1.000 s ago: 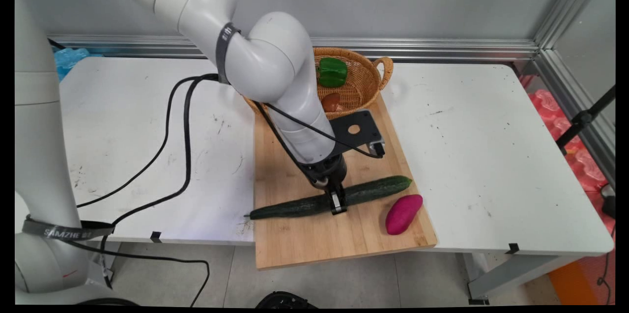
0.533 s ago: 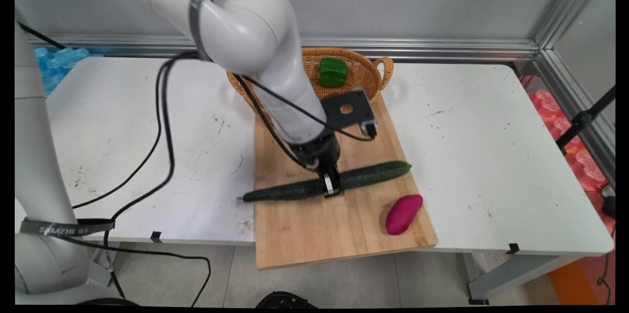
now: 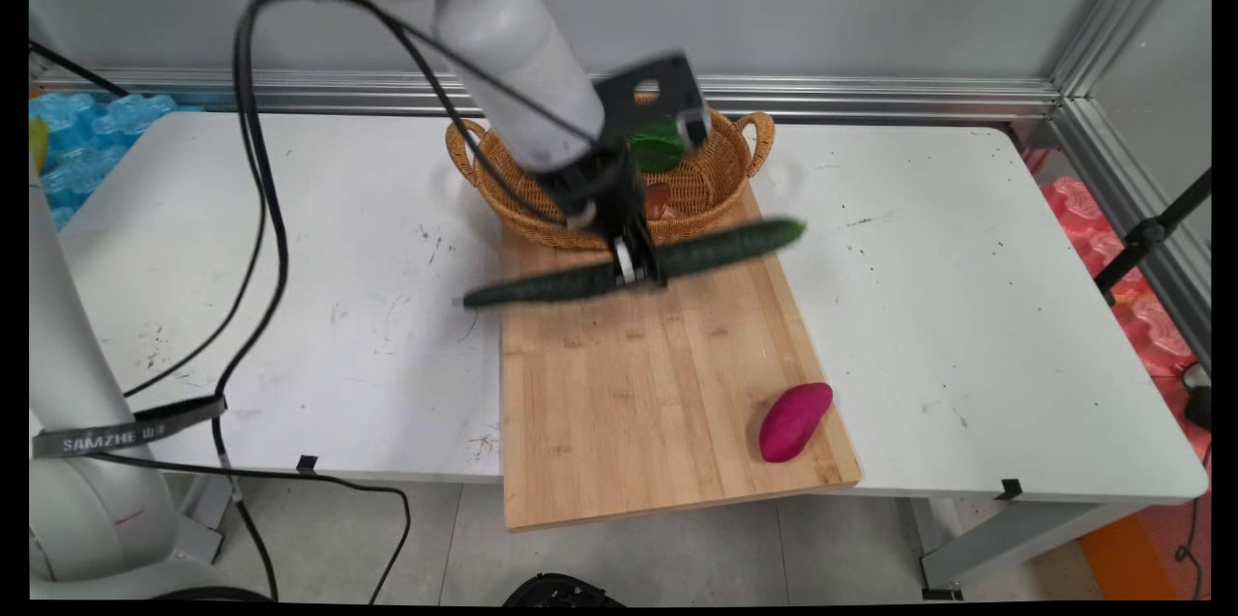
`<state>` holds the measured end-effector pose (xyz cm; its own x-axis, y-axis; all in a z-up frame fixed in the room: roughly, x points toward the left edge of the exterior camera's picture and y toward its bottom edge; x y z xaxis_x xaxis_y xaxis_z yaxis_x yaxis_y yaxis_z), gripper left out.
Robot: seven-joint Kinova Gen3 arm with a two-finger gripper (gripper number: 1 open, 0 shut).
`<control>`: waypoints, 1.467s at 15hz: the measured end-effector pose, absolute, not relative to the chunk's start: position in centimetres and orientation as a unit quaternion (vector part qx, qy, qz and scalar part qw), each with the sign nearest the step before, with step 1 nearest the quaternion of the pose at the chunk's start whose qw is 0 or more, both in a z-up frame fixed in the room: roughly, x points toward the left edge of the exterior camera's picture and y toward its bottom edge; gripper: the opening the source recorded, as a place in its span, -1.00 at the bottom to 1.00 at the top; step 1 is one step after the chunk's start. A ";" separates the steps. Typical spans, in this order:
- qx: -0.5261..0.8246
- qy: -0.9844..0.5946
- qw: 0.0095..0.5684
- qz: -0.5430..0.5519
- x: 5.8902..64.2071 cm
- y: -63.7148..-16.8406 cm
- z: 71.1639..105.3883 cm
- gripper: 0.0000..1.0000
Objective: Place the picked object in the vegetable basket
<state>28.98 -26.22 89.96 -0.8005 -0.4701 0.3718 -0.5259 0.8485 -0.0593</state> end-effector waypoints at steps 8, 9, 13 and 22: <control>0.255 -0.936 0.199 0.141 33.6 -32.7 95.5 -1.00; 0.250 -0.935 0.201 0.149 34.1 -34.0 95.9 -1.00; 0.228 -0.938 0.204 0.165 35.1 -37.8 95.7 -1.00; 0.199 -0.945 0.206 0.157 35.9 -43.4 91.2 -1.00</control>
<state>35.90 -43.37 91.24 -0.8363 -0.3117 0.4511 -0.4405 0.8718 -0.2142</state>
